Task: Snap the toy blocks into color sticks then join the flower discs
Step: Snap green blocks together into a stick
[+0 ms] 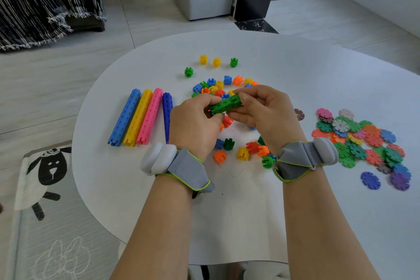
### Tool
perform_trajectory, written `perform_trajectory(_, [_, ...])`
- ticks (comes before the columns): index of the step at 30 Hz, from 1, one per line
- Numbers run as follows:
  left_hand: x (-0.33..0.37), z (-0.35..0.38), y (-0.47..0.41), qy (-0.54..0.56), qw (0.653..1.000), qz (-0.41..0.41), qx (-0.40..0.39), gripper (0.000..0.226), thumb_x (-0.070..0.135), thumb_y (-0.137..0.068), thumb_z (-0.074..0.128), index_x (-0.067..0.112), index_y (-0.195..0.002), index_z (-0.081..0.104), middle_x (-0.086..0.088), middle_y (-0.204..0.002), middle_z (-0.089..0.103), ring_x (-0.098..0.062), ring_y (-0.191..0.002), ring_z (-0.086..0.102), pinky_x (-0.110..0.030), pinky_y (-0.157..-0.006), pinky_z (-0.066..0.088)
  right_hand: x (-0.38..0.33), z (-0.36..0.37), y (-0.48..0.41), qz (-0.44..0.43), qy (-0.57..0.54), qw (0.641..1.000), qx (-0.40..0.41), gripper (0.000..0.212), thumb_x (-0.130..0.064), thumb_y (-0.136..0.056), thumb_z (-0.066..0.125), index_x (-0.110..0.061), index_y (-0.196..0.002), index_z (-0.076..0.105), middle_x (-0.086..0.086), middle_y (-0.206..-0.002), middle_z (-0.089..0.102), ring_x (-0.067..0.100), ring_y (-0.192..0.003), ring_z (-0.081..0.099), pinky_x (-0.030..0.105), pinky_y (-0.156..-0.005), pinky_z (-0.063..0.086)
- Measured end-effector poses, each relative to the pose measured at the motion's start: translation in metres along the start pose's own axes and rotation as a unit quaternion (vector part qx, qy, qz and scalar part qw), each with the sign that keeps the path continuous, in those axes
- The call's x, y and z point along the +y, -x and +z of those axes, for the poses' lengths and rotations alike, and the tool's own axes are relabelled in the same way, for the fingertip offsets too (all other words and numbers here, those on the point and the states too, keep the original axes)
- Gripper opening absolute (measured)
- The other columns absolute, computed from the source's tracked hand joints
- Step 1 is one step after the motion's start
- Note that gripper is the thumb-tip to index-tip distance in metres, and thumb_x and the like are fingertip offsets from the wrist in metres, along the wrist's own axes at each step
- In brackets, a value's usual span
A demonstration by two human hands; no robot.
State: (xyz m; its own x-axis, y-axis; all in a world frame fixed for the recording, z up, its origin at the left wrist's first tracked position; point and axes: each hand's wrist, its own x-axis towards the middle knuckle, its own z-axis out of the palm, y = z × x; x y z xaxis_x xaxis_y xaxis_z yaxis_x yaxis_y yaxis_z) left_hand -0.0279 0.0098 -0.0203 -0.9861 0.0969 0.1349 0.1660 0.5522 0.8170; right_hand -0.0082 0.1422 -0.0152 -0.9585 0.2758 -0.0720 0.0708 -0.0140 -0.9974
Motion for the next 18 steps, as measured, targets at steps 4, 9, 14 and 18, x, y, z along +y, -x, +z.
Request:
perform_trajectory(4, [-0.001, -0.002, 0.000, -0.007, 1.000, 0.004, 0.002, 0.026, 0.014, -0.080, 0.069, 0.021, -0.105, 0.070, 0.006, -0.097, 0.070, -0.008, -0.084, 0.062, -0.020, -0.079, 0.048, -0.003, 0.001, 0.002, 0.010, 0.004, 1.000, 0.004, 0.013, -0.003, -0.094, 0.054, -0.007, -0.089, 0.065, 0.015, -0.081, 0.071, 0.022, -0.070, 0.072, 0.026, -0.063, 0.058])
perform_trajectory(9, [0.000, 0.000, 0.002, -0.001, 1.000, 0.004, -0.018, 0.025, 0.013, -0.077, 0.071, 0.024, -0.100, 0.071, 0.008, -0.091, 0.071, -0.009, -0.083, 0.064, -0.025, -0.078, 0.051, -0.002, 0.001, 0.004, 0.004, 0.006, 1.000, 0.010, 0.015, -0.003, -0.094, 0.054, -0.009, -0.091, 0.068, 0.012, -0.085, 0.072, 0.024, -0.074, 0.072, 0.029, -0.069, 0.059])
perform_trajectory(14, [0.000, -0.001, 0.005, -0.013, 1.000, 0.000, -0.016, 0.023, 0.015, -0.077, 0.071, 0.024, -0.098, 0.071, 0.010, -0.087, 0.069, -0.008, -0.080, 0.063, -0.022, -0.075, 0.050, -0.003, 0.001, 0.008, 0.009, 0.010, 1.000, -0.002, 0.016, -0.003, -0.093, 0.055, -0.011, -0.087, 0.067, 0.010, -0.083, 0.071, 0.021, -0.072, 0.072, 0.027, -0.066, 0.059])
perform_trajectory(18, [0.001, -0.002, 0.009, -0.017, 1.000, 0.009, -0.021, 0.018, 0.018, -0.077, 0.072, 0.025, -0.094, 0.070, 0.010, -0.083, 0.069, -0.007, -0.075, 0.062, -0.023, -0.071, 0.050, -0.002, -0.002, 0.011, -0.008, 0.082, 0.996, -0.015, 0.017, -0.007, -0.093, 0.056, -0.016, -0.087, 0.068, 0.009, -0.083, 0.073, 0.020, -0.071, 0.072, 0.028, -0.060, 0.058])
